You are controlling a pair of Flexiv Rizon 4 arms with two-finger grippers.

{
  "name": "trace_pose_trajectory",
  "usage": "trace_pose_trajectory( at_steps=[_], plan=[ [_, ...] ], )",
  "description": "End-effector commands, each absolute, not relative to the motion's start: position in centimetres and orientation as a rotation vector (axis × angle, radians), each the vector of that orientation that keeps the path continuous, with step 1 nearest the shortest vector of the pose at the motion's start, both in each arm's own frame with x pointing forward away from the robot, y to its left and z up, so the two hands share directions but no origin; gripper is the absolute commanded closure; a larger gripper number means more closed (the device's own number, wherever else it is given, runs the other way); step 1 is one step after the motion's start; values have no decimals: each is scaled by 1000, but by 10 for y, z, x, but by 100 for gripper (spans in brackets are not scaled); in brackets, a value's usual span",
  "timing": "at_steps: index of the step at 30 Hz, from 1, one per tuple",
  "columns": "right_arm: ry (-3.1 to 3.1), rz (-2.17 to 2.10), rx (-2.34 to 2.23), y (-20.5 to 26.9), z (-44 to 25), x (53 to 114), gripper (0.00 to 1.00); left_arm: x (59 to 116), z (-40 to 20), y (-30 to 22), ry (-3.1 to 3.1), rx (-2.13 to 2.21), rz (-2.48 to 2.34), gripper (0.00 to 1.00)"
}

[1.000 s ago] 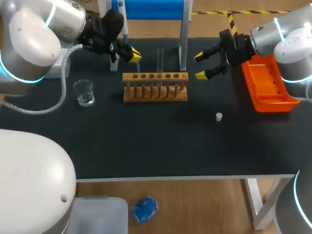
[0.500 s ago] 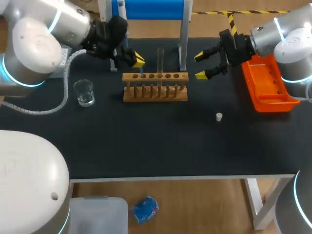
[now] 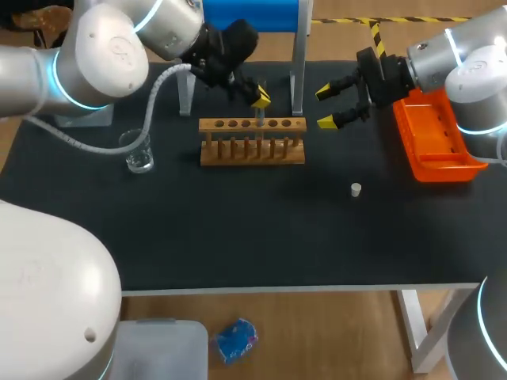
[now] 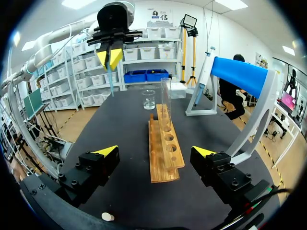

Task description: Invert the test tube, pick up the pipette, mount the tip to pipette, aspirate from beaker and dispense into the tube, eject the tip, return the pipette, and cap with the stopper.

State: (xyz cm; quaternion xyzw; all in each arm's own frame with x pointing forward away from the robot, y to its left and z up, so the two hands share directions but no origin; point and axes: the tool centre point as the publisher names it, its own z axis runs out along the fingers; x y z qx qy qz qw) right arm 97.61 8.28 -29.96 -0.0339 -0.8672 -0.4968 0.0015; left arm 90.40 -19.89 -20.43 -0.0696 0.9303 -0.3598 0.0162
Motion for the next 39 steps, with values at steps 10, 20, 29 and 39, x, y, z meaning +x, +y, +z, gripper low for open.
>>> trace_pose_trajectory(
  at_steps=[10, 20, 29, 39],
  plan=[
    [-2722, -1560, -105, 82, -300, 976, 0, 898, -204, -196, 2830, -215, -1148, 100],
    [-2722, -1560, -105, 82, -300, 976, 0, 897, -205, -197, 2824, -243, -1126, 100],
    [-2632, -1738, -33, 82, -263, 929, 0, 897, -205, -197, 2824, -243, -1126, 100],
    [-2452, -1871, 69, 119, -252, 882, 0, 897, -205, -197, 2824, -243, -1126, 100]
  ],
)
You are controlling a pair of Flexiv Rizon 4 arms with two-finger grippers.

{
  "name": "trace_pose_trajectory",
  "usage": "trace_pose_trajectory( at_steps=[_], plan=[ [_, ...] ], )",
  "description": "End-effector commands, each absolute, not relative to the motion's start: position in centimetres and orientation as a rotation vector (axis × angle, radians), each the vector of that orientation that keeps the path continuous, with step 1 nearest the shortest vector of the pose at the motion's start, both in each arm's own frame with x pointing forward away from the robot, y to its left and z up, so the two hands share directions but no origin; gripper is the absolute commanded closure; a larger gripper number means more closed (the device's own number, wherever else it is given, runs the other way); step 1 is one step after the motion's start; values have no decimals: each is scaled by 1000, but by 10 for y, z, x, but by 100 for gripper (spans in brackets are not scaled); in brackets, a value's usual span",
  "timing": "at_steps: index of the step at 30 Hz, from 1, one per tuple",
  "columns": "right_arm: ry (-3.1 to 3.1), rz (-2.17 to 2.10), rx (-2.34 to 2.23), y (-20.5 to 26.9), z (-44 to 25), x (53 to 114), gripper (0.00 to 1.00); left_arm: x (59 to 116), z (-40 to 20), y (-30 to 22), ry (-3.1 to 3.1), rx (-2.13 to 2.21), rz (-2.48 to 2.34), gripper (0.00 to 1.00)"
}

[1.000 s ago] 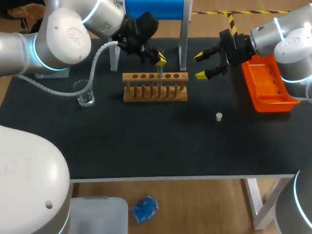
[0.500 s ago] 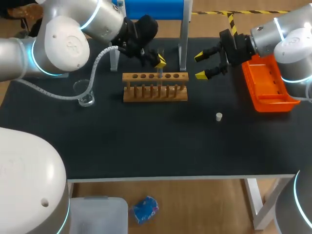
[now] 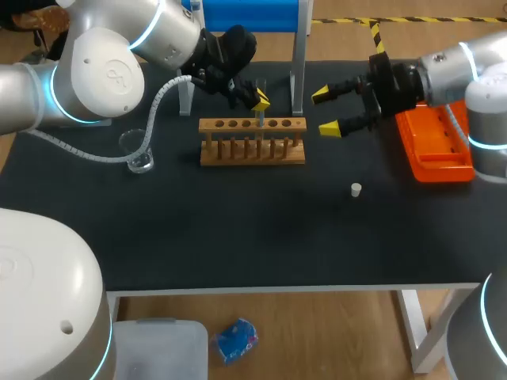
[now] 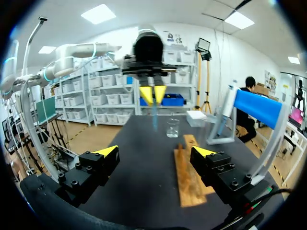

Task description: Invert the test tube, pick up the pipette, mount the tip to pipette, aspirate from beaker and dispense into the tube, eject the tip, return the pipette, and cap with the stopper.

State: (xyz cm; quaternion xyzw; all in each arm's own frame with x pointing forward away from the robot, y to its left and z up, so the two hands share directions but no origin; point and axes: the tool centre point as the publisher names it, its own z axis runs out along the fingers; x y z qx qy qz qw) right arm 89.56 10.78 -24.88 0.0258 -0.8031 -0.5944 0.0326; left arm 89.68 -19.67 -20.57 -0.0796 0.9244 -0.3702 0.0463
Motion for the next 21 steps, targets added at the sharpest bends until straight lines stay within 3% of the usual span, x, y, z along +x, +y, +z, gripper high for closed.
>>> trace_pose_trajectory(
  at_steps=[1, 21],
  plan=[
    [-2433, -1884, 81, 125, -253, 881, 0, 897, -205, -197, 2824, -243, -1126, 100],
    [-2225, -2040, 223, 195, -253, 887, 0, 897, -205, -197, 2824, -243, -1126, 100]
  ],
)
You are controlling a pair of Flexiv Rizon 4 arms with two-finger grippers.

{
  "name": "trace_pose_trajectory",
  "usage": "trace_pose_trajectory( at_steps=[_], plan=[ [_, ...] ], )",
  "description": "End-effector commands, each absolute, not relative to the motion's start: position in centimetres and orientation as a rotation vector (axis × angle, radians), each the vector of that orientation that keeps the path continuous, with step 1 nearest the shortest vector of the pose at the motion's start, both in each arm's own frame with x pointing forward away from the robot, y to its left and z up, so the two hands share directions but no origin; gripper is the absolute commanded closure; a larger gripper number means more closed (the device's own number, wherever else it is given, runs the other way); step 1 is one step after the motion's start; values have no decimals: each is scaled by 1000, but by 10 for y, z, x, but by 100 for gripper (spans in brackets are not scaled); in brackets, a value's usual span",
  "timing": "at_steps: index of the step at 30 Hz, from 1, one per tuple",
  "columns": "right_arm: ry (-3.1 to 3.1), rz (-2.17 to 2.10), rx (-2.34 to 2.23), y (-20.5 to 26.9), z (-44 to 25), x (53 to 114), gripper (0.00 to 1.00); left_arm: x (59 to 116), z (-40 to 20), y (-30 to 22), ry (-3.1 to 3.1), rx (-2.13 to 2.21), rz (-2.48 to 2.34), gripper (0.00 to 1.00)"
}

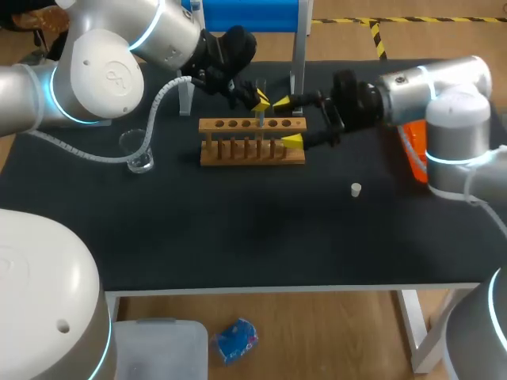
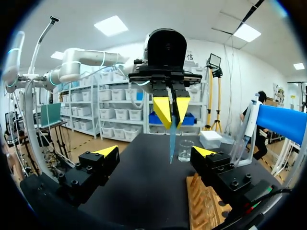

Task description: Invert the test tube, pick up the pipette, mount the tip to pipette, aspirate from beaker and dispense into the tube, eject the tip, return the pipette, and cap with the stopper.

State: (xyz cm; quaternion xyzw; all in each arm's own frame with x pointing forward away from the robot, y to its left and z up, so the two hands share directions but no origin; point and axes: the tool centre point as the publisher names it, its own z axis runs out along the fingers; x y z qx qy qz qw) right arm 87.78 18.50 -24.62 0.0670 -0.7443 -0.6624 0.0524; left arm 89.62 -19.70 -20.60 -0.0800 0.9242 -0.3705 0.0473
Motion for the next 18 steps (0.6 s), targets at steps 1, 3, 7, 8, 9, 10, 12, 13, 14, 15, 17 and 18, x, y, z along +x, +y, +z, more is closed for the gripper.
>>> trace_pose_trajectory(
  at_steps=[1, 3, 7, 8, 9, 10, 12, 13, 14, 15, 17, 18],
  plan=[
    [-2209, -2059, 227, 197, -252, 887, 0, 897, -205, -197, 2824, -243, -1126, 100],
    [-2192, -2078, 224, 201, -252, 888, 0, 897, -205, -197, 2824, -243, -1126, 100],
    [-2136, -2109, 193, 207, -253, 890, 0, 897, -205, -197, 2824, -243, -1126, 100],
    [-2128, -2112, 186, 208, -253, 891, 0, 897, -205, -197, 2824, -243, -1126, 100],
    [-2116, -2115, 179, 209, -253, 891, 0, 897, -205, -197, 2824, -243, -1126, 100],
    [-2103, -2120, 175, 210, -252, 892, 0, 897, -205, -197, 2824, -243, -1126, 100],
    [-2096, -2123, 167, 212, -250, 892, 0, 897, -205, -197, 2824, -243, -1126, 100],
    [-2094, -2124, 166, 213, -249, 893, 0, 897, -205, -197, 2824, -243, -1126, 100],
    [-2100, -2121, 157, 213, -249, 893, 0, 897, -205, -197, 2824, -243, -1126, 100],
    [-2102, -2118, 151, 214, -249, 894, 0, 897, -205, -197, 2824, -243, -1126, 100],
    [-2105, -2115, 136, 215, -248, 895, 0, 897, -205, -197, 2824, -243, -1126, 100],
    [-2108, -2114, 130, 215, -247, 896, 0, 897, -205, -197, 2824, -243, -1126, 100]
  ],
)
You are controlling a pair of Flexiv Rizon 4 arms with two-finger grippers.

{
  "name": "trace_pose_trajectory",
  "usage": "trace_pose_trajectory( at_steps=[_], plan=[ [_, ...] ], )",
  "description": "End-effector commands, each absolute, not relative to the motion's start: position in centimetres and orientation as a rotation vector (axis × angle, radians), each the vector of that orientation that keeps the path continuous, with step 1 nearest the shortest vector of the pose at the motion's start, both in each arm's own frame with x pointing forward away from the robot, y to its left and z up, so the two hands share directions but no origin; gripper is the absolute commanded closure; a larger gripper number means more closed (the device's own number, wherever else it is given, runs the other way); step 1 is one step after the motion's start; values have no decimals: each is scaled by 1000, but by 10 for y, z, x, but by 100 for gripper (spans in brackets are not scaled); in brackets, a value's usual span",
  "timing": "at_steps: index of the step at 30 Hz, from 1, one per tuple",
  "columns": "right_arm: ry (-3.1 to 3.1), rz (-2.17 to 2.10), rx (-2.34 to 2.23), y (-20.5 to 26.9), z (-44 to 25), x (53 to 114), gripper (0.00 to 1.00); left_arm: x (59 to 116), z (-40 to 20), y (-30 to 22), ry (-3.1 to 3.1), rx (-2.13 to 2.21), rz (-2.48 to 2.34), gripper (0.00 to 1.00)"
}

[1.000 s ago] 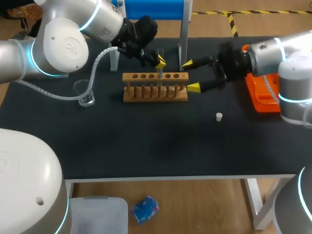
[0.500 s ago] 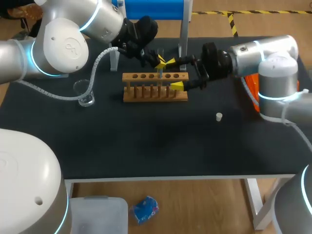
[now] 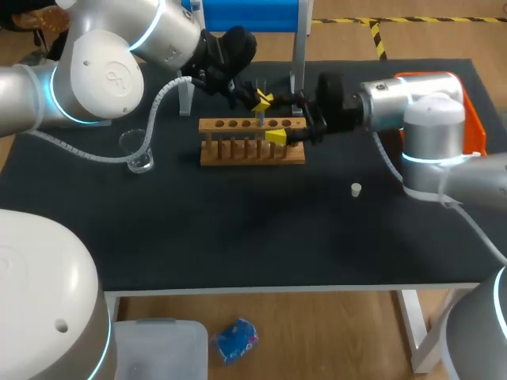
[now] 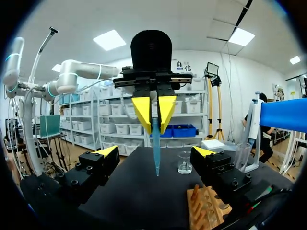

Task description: Invert the test tube, pick up the pipette, mount the tip to pipette, aspirate from beaker and dispense into the tube, eject the tip, return the pipette, and cap with the stopper.

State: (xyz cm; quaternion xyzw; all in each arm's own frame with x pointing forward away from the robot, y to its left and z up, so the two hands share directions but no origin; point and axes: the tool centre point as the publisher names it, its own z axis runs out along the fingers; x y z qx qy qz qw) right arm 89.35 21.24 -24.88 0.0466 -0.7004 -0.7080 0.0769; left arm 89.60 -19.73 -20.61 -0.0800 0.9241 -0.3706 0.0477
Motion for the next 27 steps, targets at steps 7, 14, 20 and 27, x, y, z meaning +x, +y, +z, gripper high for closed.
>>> trace_pose_trajectory(
  at_steps=[7, 14, 20, 27],
  plan=[
    [-2117, -2100, 114, 221, -246, 897, 54, 897, -205, -197, 2824, -243, -1126, 100],
    [-2122, -2086, 116, 225, -245, 896, 53, 897, -205, -197, 2824, -243, -1126, 100],
    [-2120, -2084, 117, 227, -244, 896, 64, 897, -205, -197, 2824, -243, -1126, 100],
    [-2128, -2080, 121, 225, -244, 895, 100, 897, -205, -197, 2824, -243, -1126, 100]
  ],
)
